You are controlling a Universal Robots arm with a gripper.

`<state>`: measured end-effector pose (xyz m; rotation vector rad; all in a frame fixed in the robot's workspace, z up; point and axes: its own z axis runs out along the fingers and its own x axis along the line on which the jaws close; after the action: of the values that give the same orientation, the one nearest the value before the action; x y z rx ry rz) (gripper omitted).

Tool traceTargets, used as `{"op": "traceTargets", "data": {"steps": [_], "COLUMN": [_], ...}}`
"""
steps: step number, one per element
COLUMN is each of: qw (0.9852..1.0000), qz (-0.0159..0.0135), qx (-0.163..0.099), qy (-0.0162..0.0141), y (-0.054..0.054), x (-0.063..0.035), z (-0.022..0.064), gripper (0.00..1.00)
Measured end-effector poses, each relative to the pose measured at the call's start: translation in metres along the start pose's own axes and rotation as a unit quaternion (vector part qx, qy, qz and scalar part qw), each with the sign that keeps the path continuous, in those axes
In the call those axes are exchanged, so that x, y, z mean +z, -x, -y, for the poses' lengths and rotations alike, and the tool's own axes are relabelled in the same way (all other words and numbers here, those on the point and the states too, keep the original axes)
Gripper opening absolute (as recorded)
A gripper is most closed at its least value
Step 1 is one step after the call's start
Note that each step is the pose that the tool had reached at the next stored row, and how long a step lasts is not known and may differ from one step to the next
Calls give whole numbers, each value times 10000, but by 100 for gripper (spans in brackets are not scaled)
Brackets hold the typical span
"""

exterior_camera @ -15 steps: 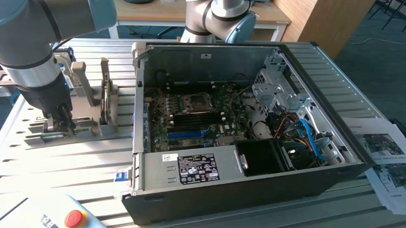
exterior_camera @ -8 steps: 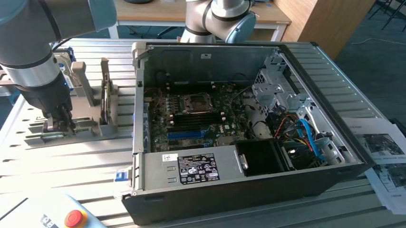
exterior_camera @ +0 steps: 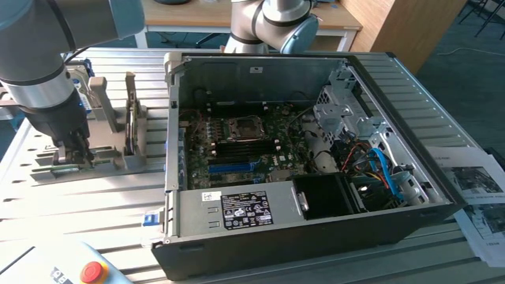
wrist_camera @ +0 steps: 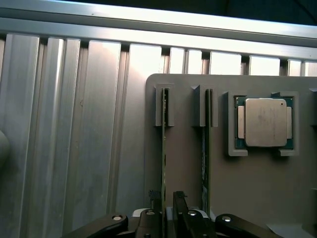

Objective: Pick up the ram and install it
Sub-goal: 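Pick up the ram and move it above insertion slot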

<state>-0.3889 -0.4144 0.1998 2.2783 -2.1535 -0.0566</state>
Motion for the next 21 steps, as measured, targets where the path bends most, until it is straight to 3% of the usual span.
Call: {"op": "traceTargets", "data": {"steps": [11, 21], "qw": [10000, 10000], "qz": [-1, -1], "qx": [-2, -1], "qy": [-28, -30], "y": [1, 2], "x": [2, 2], "z": [-28, -29], "gripper": [24, 24]}}
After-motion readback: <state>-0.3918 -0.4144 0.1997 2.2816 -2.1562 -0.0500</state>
